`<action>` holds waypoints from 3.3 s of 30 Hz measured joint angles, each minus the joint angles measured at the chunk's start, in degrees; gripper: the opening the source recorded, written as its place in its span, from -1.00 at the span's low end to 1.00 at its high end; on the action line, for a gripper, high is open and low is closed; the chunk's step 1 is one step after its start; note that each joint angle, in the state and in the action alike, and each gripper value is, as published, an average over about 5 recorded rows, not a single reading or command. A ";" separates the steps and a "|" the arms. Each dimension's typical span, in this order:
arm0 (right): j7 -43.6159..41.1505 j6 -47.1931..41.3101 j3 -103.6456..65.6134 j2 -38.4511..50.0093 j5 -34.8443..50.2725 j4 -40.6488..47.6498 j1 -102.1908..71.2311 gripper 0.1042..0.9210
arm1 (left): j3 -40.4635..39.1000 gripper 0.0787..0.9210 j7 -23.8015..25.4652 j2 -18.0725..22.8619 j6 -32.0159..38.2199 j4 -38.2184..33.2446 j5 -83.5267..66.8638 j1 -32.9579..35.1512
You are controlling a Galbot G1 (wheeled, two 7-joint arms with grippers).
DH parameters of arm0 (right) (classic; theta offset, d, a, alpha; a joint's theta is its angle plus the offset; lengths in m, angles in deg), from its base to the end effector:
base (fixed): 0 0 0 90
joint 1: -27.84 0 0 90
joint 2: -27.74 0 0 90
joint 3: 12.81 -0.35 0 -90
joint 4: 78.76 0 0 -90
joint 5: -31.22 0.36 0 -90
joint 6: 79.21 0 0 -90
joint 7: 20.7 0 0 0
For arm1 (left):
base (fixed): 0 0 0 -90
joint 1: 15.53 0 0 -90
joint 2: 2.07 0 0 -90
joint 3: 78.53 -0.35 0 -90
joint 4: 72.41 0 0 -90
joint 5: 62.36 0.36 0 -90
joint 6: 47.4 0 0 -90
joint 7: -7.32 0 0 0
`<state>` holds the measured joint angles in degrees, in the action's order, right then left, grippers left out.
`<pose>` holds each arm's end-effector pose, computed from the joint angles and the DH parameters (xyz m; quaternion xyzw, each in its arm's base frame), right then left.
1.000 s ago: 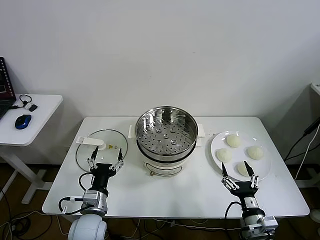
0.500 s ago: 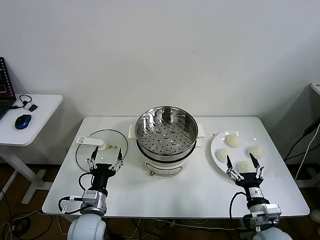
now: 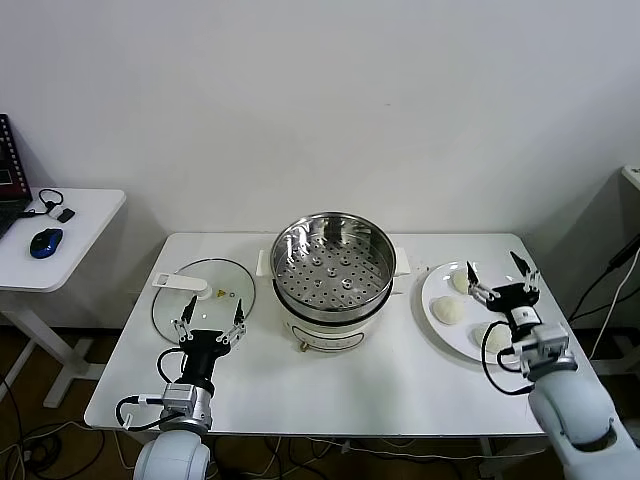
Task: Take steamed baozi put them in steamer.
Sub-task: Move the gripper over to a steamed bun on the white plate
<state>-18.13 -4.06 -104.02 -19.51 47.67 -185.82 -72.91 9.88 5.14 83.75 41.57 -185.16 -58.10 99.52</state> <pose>0.3055 -0.1712 -0.2356 0.0343 -0.9694 0.2304 0.0773 0.2114 0.0062 -0.3316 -0.0086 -0.9974 -0.0656 0.0272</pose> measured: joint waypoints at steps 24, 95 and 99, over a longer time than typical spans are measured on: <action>-33.25 -4.20 40.39 24.63 0.41 22.20 43.65 0.76 | -1.93 0.77 0.38 -0.66 2.05 1.69 -0.71 -0.07; -66.49 29.74 91.01 -11.71 -15.84 85.87 82.69 0.76 | -0.86 0.77 0.03 -2.15 5.22 6.11 -3.12 -0.51; -66.06 30.50 88.25 -12.74 -18.38 88.09 81.79 0.76 | -0.88 0.77 0.00 -2.33 5.46 6.37 -3.24 -0.47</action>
<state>-84.20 26.44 -15.77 -32.25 29.29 -97.73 8.88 9.00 5.15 81.42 47.03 -178.79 -61.34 99.05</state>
